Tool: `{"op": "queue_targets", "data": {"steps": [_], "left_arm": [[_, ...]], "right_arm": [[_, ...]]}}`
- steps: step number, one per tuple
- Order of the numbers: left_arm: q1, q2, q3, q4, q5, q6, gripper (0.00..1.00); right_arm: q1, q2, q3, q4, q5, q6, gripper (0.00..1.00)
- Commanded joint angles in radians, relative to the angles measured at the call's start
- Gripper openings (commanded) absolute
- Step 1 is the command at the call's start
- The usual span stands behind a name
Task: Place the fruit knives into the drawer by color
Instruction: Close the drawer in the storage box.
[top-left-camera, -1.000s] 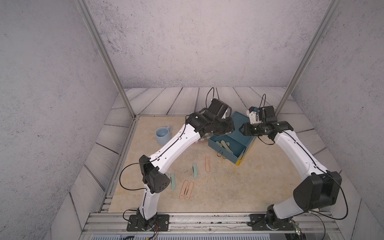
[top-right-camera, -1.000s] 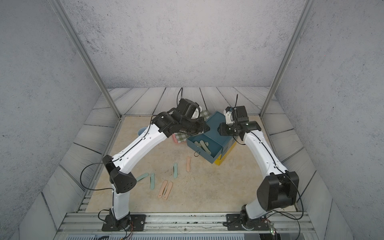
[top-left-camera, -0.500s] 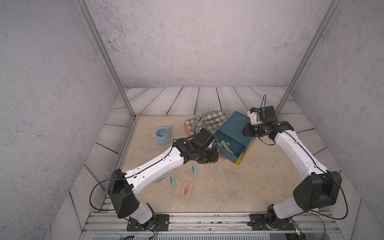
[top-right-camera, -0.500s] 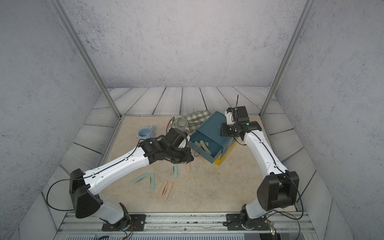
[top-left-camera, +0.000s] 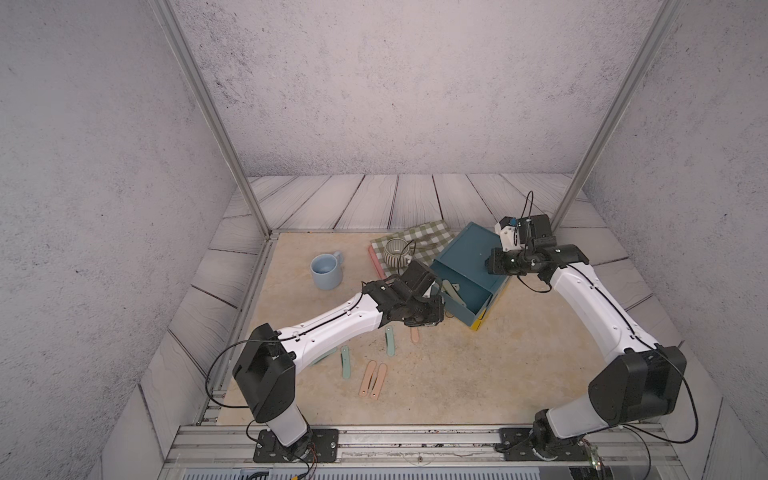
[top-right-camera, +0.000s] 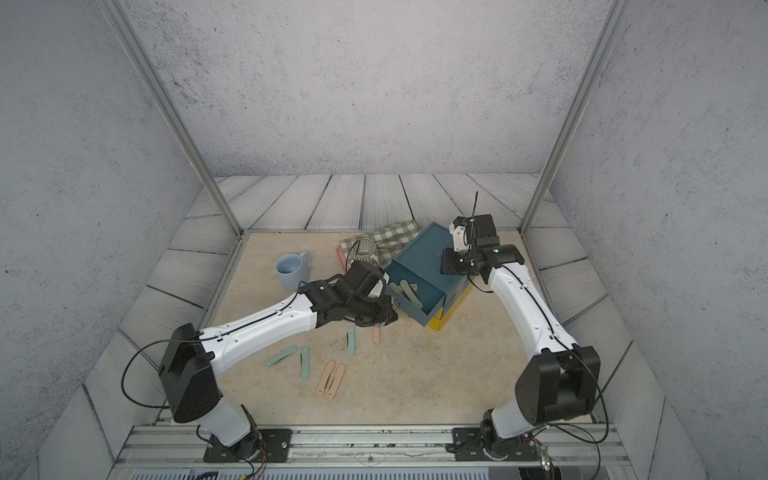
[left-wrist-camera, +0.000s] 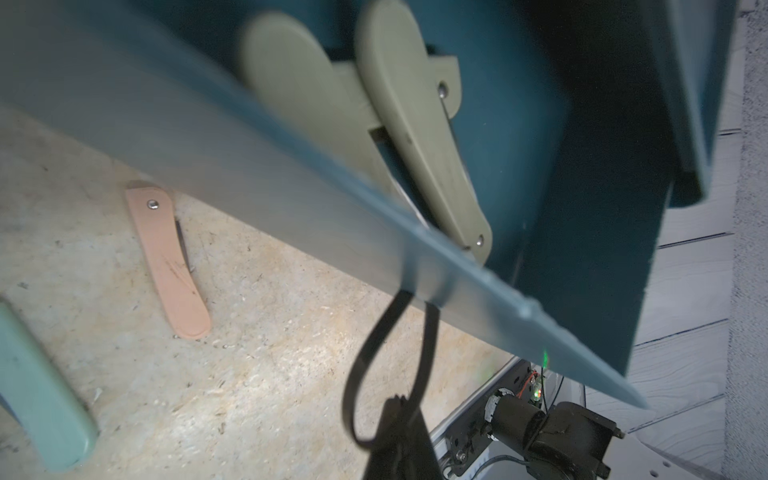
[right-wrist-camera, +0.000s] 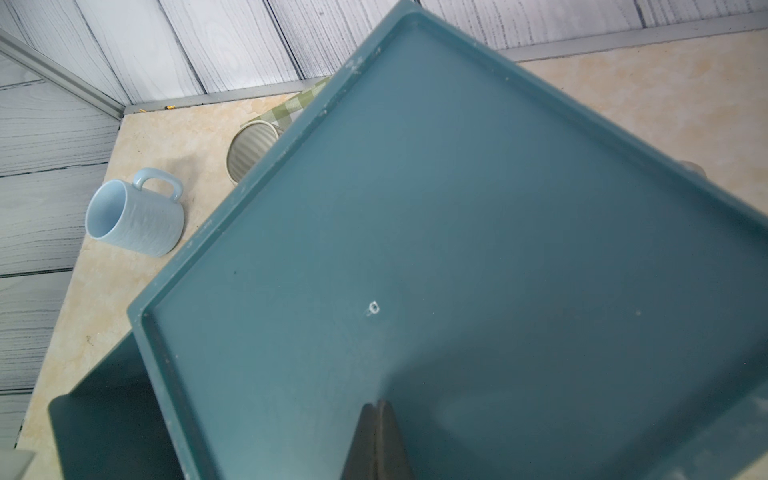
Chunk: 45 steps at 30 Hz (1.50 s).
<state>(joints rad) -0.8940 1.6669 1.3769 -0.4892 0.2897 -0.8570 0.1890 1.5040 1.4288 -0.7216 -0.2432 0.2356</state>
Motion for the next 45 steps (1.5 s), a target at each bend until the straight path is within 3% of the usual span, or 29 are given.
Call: {"op": "queue_targets", "data": {"steps": [1,20,45], "left_arm": [[0.014,0.034,0.067,0.034,0.001,0.015,0.0],[0.019,0.197,0.291,0.031,-0.021,0.046,0.0],[0.03,0.324,0.43,0.056,-0.066,0.049,0.0]], "right_arm": [[0.003,0.065,-0.089,-0.274,0.044,0.008,0.0],[0.003,0.065,-0.128,-0.266,0.02,0.0,0.0],[0.003,0.082,-0.145,-0.26,0.013,-0.005,0.0]]}}
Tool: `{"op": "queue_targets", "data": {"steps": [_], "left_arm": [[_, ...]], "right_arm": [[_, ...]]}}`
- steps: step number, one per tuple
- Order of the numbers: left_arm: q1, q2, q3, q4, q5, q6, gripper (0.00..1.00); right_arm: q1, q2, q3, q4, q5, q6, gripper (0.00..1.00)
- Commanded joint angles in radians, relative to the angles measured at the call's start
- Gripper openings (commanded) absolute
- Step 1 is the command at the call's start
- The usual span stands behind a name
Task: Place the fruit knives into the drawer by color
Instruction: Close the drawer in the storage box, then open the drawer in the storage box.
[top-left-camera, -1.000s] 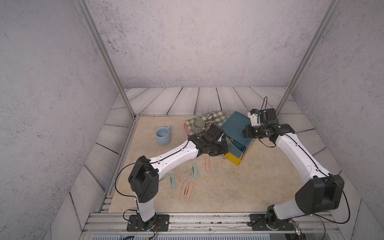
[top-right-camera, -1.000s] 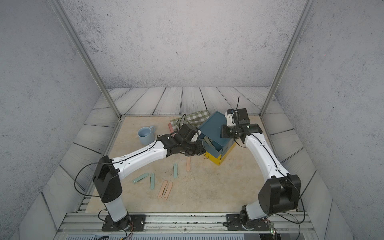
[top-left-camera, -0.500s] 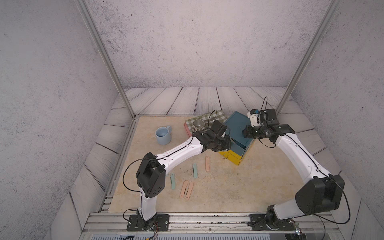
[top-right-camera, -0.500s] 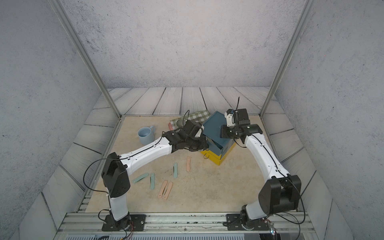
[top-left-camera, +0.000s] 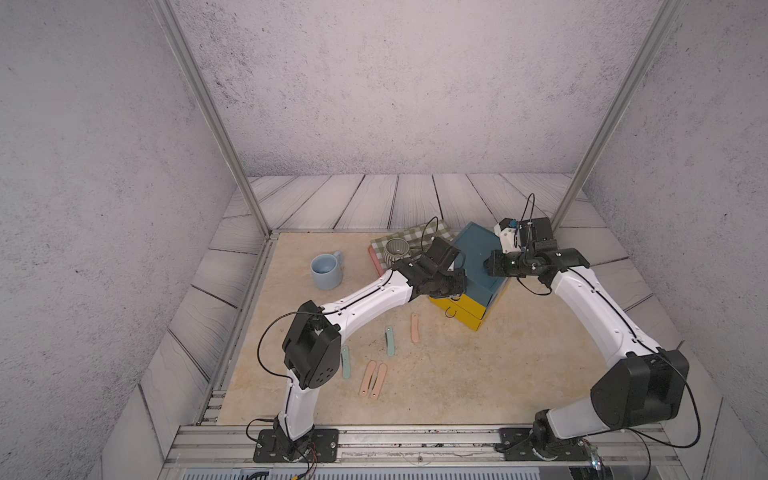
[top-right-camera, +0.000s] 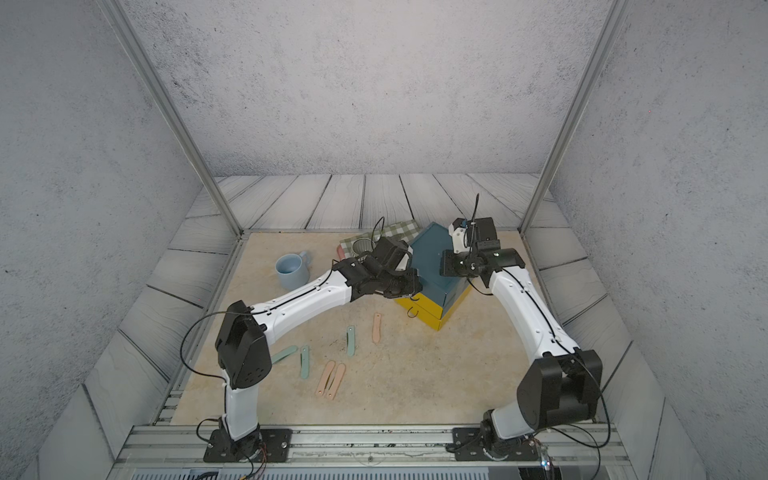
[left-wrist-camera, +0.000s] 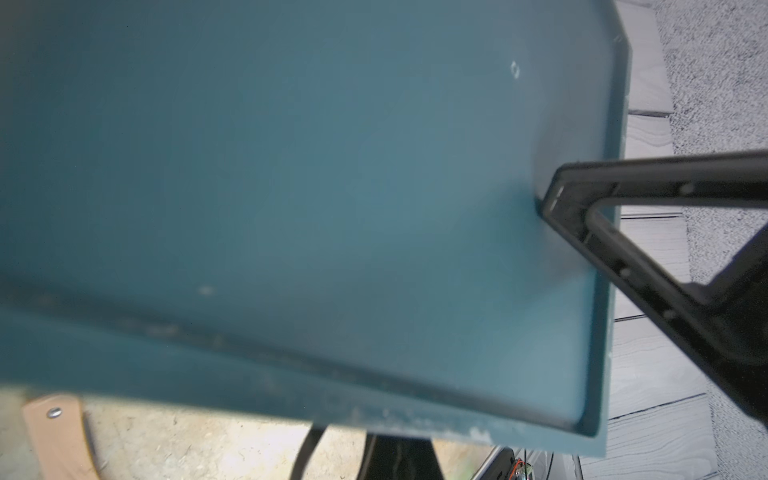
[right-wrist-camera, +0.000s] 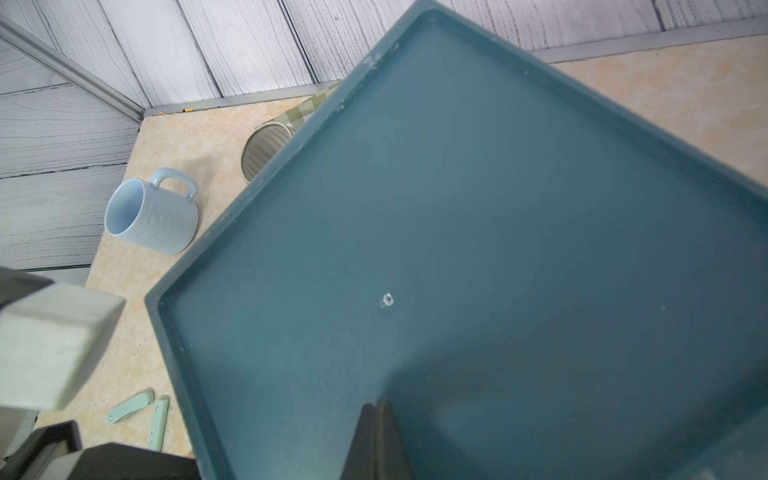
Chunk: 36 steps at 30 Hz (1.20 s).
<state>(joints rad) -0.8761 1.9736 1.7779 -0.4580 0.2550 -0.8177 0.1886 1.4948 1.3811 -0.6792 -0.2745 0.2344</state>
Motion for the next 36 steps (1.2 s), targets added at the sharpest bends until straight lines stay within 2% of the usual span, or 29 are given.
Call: {"op": "queue_targets", "data": {"steps": [1,7,12,15,17,20,23,25,32,36], "left_arm": [[0.011,0.019,0.033,0.024,-0.035,0.011,0.0],[0.011,-0.015,0.016,0.036,-0.043,0.026,0.0],[0.009,-0.16,-0.153,0.134,-0.04,0.014,0.06],[0.009,-0.288,-0.354,0.318,-0.035,-0.04,0.16],[0.009,-0.367,-0.508,0.454,-0.047,-0.083,0.28],[0.01,-0.423,-0.663,0.608,-0.064,-0.129,0.43],[0.014,-0.413,-0.744,0.715,-0.047,-0.172,0.53],[0.015,-0.381,-0.77,0.788,-0.03,-0.203,0.54],[0.033,-0.233,-0.762,0.925,0.017,-0.277,0.53],[0.04,-0.177,-0.718,0.922,0.032,-0.282,0.5]], "right_arm": [[0.003,0.091,-0.097,-0.304,0.043,-0.003,0.0],[0.003,0.091,-0.091,-0.306,0.047,-0.003,0.0],[0.003,0.089,-0.094,-0.305,0.05,-0.001,0.0],[0.003,0.086,-0.101,-0.3,0.053,-0.001,0.0],[0.002,0.085,-0.103,-0.301,0.052,0.0,0.0],[0.003,0.079,-0.104,-0.302,0.051,0.004,0.0],[0.003,0.075,-0.099,-0.306,0.05,0.004,0.0],[0.003,0.073,-0.096,-0.309,0.052,0.004,0.0],[0.003,0.068,-0.091,-0.314,0.051,0.006,0.01],[0.002,0.075,-0.093,-0.313,0.049,0.005,0.01]]}}
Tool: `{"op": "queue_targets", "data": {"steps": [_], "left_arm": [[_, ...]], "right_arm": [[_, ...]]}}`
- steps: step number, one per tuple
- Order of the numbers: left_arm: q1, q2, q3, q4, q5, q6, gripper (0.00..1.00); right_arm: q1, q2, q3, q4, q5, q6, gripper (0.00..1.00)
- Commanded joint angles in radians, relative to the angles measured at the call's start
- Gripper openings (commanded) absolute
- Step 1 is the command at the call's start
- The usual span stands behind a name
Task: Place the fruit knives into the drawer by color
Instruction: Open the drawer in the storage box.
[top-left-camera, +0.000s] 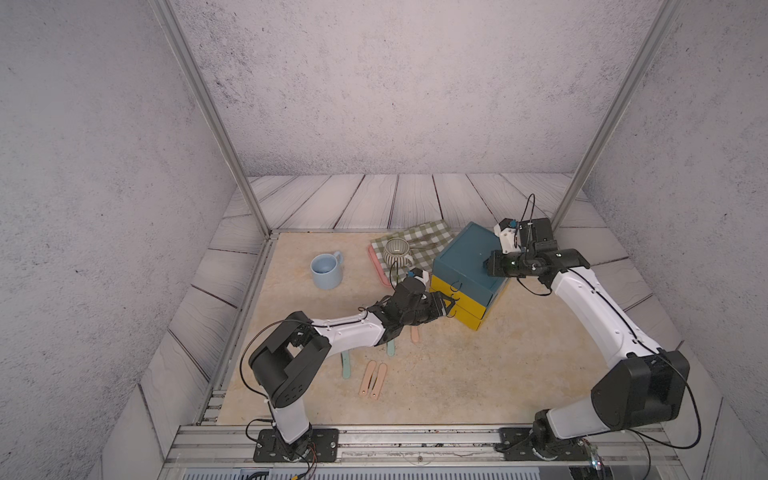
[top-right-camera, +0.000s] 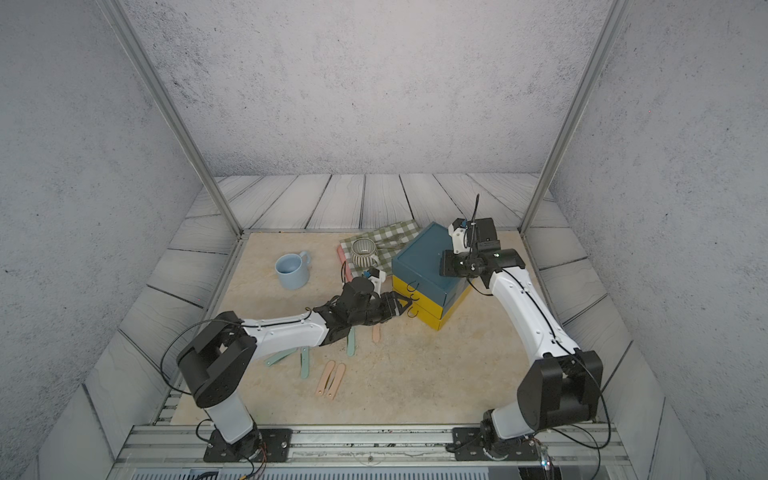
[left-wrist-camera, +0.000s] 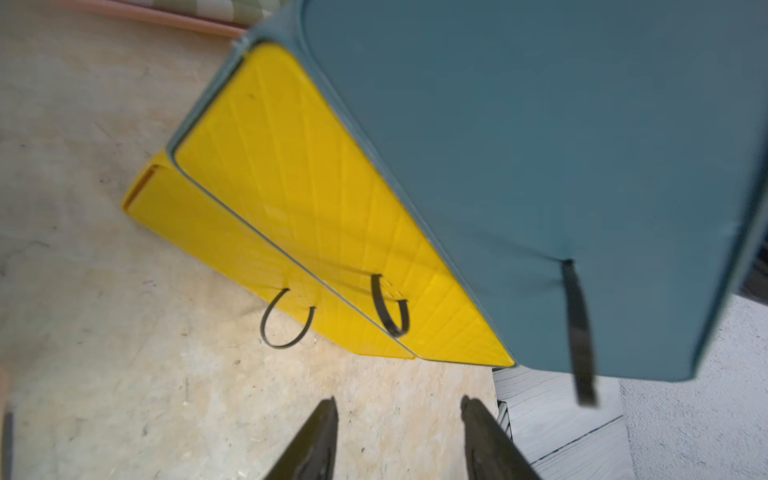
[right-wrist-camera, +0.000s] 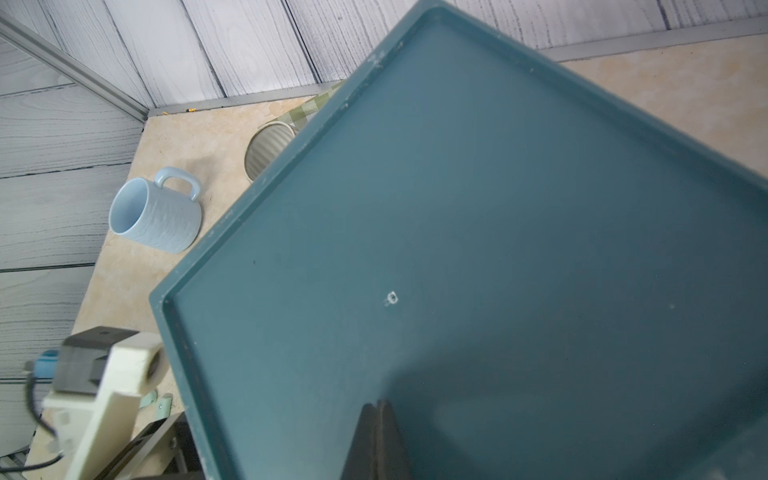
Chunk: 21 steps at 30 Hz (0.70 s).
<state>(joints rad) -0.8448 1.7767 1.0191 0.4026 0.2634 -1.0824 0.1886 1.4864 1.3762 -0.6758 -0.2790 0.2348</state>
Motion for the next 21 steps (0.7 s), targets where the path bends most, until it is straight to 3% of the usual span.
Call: {"op": "queue_targets", "data": {"steps": [1,21], "left_arm": [[0.011,0.031,0.05,0.061,0.024,-0.017,0.5],[0.036,0.173,0.144,0.1,0.079,-0.045,0.22]], "right_arm": [[0.003,0.085,-0.088,-0.316,0.055,0.005,0.01],[0.002,0.097,-0.098,-0.309,0.056,0.004,0.03]]}}
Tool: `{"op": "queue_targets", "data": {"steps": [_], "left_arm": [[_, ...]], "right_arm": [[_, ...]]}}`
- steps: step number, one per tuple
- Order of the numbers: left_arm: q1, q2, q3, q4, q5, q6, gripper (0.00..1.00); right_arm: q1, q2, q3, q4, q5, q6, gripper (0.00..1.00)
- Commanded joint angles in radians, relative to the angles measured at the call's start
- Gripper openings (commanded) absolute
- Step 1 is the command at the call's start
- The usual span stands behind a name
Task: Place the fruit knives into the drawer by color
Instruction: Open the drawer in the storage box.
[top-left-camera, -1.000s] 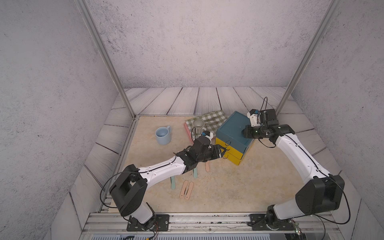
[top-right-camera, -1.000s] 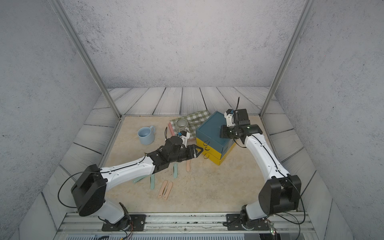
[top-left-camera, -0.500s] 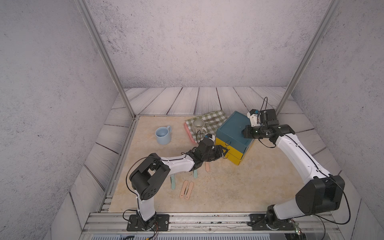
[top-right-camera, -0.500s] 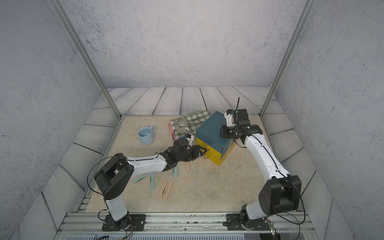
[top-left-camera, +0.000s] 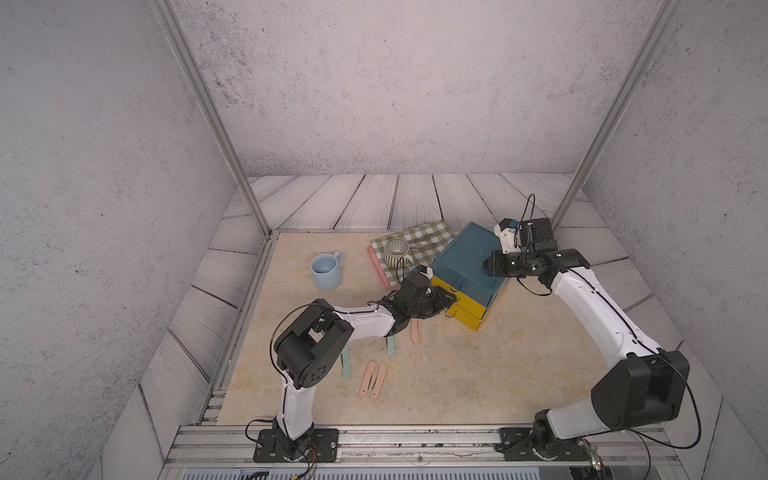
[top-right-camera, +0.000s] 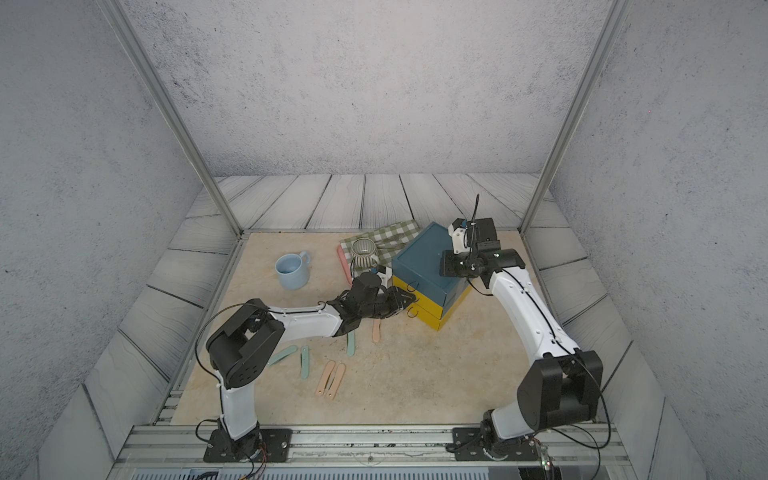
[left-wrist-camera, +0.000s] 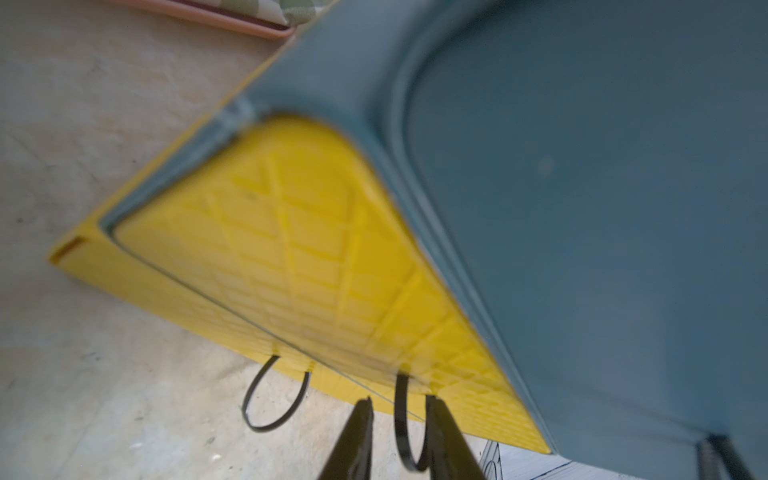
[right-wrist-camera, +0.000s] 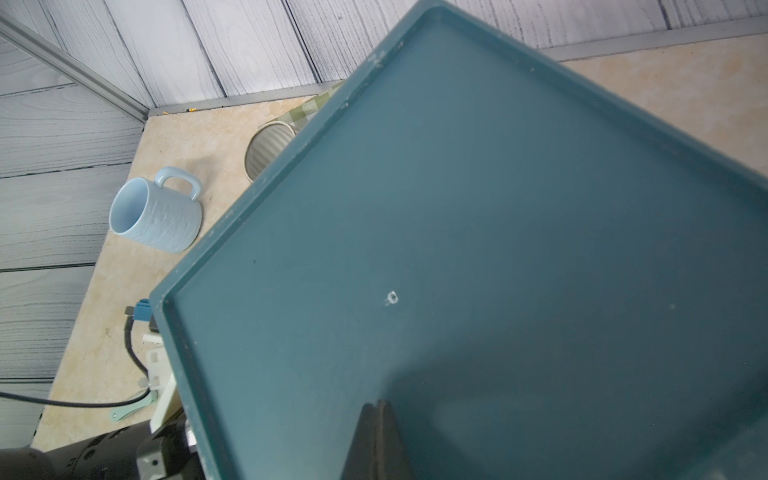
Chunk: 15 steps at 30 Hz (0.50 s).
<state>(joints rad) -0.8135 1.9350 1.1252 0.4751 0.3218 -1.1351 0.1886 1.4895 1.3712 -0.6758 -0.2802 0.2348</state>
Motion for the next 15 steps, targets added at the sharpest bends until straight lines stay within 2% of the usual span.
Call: {"op": "queue_targets", "data": {"steps": [1,8,11,15], "left_arm": [[0.006,0.016,0.039,0.031,0.021,0.006,0.19],[0.009,-0.003,0.024,0.013,0.037,0.006,0.04],[0.01,-0.02,-0.005,0.025,0.037,0.001,0.0],[0.009,-0.059,-0.049,0.026,0.037,-0.002,0.0]], "right_arm": [[0.003,0.095,-0.093,-0.311,0.056,0.004,0.03],[0.003,0.1,-0.096,-0.305,0.057,0.008,0.03],[0.003,0.101,-0.098,-0.303,0.059,0.008,0.03],[0.003,0.105,-0.1,-0.303,0.069,0.011,0.03]]}}
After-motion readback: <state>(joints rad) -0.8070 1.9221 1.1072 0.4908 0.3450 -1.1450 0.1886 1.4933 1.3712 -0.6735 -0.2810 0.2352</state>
